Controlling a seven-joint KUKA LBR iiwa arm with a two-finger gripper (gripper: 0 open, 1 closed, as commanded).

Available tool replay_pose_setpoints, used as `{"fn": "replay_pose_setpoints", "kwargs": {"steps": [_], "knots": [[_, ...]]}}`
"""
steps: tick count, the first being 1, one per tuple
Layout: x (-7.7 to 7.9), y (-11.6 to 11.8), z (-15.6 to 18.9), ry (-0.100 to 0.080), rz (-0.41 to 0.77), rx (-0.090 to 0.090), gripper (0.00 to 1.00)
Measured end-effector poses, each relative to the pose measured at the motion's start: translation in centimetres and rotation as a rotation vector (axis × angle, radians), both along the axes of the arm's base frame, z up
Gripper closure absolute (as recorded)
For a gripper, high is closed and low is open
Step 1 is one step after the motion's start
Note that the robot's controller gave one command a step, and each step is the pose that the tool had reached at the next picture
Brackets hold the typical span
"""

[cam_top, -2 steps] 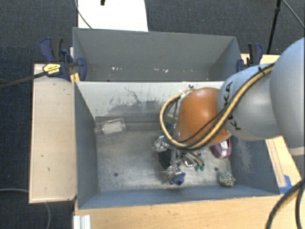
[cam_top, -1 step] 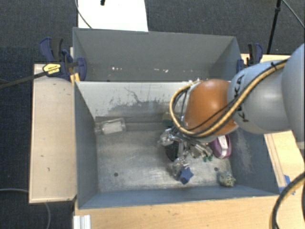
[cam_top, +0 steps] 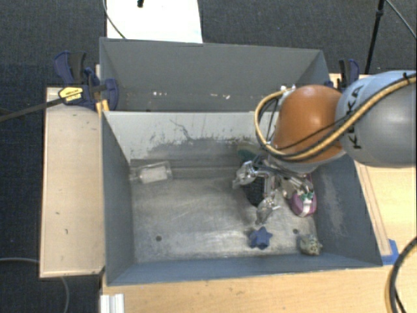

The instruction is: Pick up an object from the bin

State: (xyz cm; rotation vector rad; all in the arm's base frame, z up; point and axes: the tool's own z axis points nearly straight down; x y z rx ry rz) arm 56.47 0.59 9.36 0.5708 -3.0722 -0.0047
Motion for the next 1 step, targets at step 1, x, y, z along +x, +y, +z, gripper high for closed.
{"fn": "replay_pose_setpoints", "kwargs": {"steps": [1], "knots": [[1.53, -4.8, -1.81, -0.019, 0.041, 0.003, 0.0]]}}
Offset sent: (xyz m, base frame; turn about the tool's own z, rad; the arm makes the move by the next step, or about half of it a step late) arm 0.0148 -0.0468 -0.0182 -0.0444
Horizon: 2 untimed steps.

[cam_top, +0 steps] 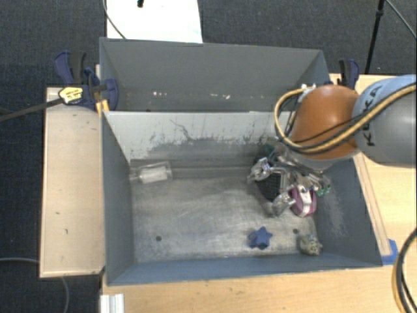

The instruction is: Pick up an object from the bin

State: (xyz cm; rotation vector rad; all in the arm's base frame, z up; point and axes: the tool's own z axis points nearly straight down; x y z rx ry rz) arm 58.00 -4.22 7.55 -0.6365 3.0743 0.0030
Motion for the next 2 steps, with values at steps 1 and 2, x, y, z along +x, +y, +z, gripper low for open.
{"fn": "replay_pose_setpoints", "kwargs": {"steps": [1, 2], "knots": [[0.98, -4.55, -0.15, -0.006, 0.096, 0.006, 0.0], [0.97, -4.72, -0.08, -0.005, 0.087, 0.009, 1.0]]}}
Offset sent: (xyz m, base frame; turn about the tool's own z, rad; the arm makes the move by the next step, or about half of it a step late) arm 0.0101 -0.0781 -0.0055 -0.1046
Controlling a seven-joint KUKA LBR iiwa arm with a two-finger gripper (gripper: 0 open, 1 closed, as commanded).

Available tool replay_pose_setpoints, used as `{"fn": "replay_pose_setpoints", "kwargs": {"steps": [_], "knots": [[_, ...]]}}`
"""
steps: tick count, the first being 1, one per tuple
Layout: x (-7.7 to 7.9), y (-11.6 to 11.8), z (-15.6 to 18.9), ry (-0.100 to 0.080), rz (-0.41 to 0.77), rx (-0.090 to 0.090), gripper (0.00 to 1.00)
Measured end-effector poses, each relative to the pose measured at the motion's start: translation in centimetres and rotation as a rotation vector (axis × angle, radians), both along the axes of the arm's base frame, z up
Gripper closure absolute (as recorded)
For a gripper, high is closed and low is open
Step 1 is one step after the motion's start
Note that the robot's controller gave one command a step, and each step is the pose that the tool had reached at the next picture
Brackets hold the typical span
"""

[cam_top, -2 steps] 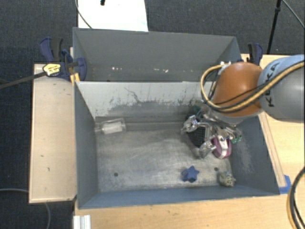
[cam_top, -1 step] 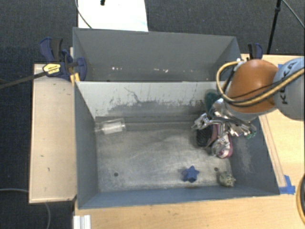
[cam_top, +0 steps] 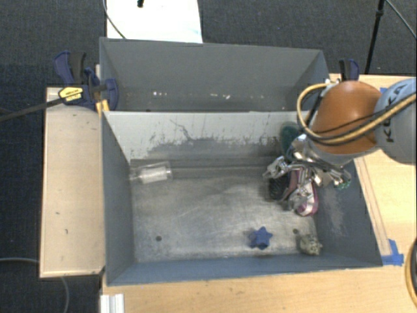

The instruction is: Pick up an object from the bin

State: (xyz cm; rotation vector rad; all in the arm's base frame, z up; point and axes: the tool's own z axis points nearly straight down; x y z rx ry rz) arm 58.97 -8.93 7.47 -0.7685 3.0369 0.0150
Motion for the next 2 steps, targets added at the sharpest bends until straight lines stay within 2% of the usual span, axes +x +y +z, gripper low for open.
{"fn": "replay_pose_setpoints", "kwargs": {"steps": [1, 2], "knots": [[-3.5, 1.1, 11.6, -0.003, 0.358, -0.013, 1.0], [-10.5, -2.3, 19.7, -0.003, 0.676, -0.016, 1.0]]}}
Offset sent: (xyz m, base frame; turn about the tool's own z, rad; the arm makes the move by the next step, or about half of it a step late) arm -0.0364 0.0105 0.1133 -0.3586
